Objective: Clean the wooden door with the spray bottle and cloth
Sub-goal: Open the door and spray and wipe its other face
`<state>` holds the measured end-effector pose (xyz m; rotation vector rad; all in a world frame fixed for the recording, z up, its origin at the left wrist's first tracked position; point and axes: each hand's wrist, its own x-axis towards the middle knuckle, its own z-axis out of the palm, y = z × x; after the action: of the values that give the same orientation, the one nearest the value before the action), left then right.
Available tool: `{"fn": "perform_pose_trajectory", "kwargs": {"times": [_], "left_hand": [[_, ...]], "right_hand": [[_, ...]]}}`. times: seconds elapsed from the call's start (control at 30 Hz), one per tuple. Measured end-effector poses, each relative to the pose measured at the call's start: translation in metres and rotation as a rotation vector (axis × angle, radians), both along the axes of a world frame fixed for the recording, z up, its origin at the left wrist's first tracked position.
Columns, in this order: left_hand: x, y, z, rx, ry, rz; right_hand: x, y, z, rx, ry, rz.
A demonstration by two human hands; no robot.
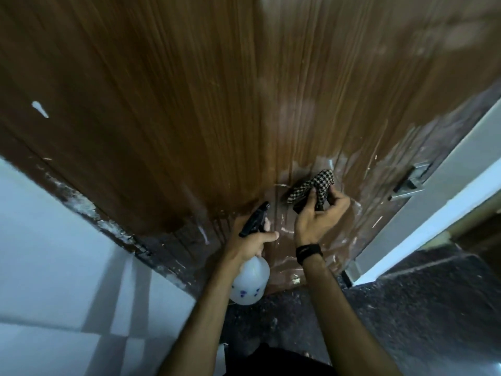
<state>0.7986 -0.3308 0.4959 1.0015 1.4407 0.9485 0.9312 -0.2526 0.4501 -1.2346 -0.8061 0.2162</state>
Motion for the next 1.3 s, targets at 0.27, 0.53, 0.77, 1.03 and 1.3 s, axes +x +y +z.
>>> {"fn": "perform_pose_trajectory", "kwargs": {"times": [0.27,0.53,0.77,1.03,1.3], "left_hand": [[0.01,0.009,0.006,-0.011,0.011,0.062],[-0.004,0.011,0.005,-0.018,0.073,0.054],[-0.012,0.006,0.001,-0.033,0.04,0.085],[-0.011,0.006,-0.002,-0.027,0.05,0.055],[-0.01,0.008,0.001,-0.005,0.03,0.061]], "right_hand": [[0.021,0.026,0.035,0.02,-0.106,0.029],[-0.024,-0.002,-0.008,-0.027,-0.255,0.26],[-0.001,0.022,0.044,0.1,-0.109,0.027],[-0.032,-0.005,-0.001,0.029,-0.29,0.297],[-0.019,0.001,0.004,0.006,-0.144,0.202]]}}
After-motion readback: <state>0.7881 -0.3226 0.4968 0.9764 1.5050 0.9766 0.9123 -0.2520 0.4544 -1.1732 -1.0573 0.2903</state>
